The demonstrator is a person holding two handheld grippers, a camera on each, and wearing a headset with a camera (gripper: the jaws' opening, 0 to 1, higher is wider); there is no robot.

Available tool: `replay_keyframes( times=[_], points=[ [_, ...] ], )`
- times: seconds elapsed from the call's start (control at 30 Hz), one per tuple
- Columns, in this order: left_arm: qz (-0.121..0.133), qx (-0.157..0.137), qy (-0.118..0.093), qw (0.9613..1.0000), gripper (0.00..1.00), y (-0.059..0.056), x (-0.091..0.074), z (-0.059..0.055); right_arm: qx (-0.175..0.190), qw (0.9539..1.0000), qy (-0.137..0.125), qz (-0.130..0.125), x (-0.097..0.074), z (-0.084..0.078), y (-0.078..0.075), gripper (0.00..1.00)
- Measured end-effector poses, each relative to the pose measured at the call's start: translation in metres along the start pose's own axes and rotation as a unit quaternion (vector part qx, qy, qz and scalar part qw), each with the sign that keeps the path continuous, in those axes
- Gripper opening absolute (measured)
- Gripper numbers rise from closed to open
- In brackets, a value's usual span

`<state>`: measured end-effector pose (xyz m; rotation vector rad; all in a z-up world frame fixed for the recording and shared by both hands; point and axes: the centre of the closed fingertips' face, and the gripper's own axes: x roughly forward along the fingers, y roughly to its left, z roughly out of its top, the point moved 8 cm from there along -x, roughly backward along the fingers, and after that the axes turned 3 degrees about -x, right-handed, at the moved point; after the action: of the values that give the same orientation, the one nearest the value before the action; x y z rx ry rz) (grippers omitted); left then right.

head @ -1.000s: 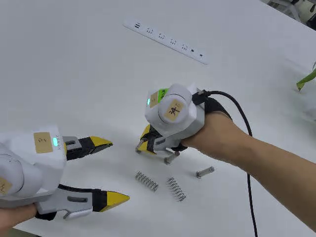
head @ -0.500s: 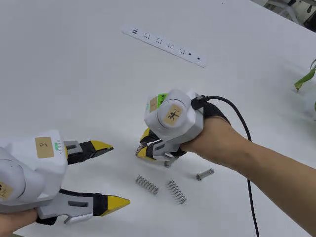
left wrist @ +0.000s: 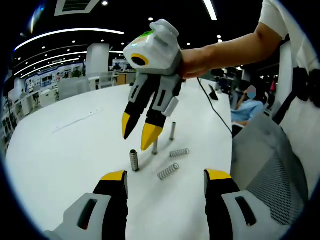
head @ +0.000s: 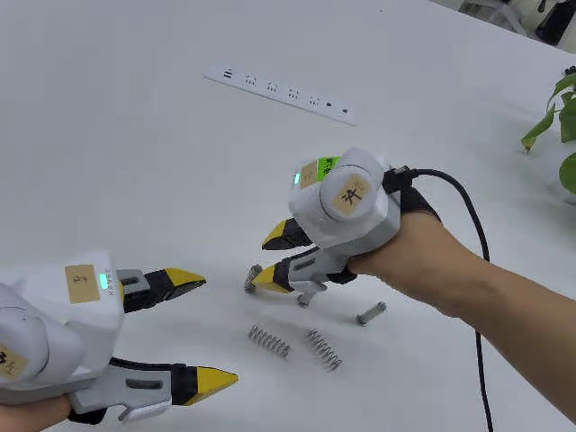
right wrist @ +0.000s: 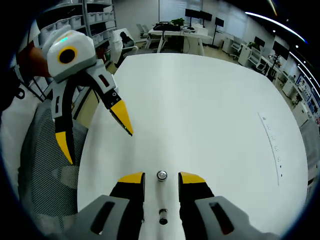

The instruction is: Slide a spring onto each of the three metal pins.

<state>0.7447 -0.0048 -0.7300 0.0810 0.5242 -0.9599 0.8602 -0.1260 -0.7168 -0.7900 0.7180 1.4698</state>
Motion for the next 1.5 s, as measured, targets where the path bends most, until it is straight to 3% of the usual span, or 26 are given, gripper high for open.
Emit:
replay_keyframes(
  times=[0.4,0.6,1.0,1.13,1.4,1.5],
  points=[
    [-0.014,0.029,0.024,0.9992,0.62,-0.002,0.005,0.008,0.058,0.9956,-0.062,-0.039,-0.044,-0.029,0.015,0.40],
    [-0.024,0.040,0.037,0.9982,0.62,-0.003,0.009,0.009,0.087,0.9898,-0.101,-0.051,-0.064,-0.049,0.027,0.48],
    [-0.040,0.060,0.067,0.9951,0.59,-0.002,0.019,0.016,0.117,0.9794,-0.146,-0.077,-0.095,-0.088,0.054,0.65],
    [-0.049,0.086,0.093,0.9907,0.58,-0.002,0.025,0.016,0.132,0.9761,-0.151,-0.084,-0.101,-0.107,0.061,0.70],
    [-0.067,0.109,0.121,0.9843,0.55,0.003,0.038,0.016,0.164,0.9691,-0.154,-0.101,-0.108,-0.142,0.075,0.74],
    [-0.073,0.131,0.138,0.9790,0.54,0.003,0.043,0.016,0.174,0.9656,-0.163,-0.102,-0.109,-0.152,0.081,0.76]
  ],
)
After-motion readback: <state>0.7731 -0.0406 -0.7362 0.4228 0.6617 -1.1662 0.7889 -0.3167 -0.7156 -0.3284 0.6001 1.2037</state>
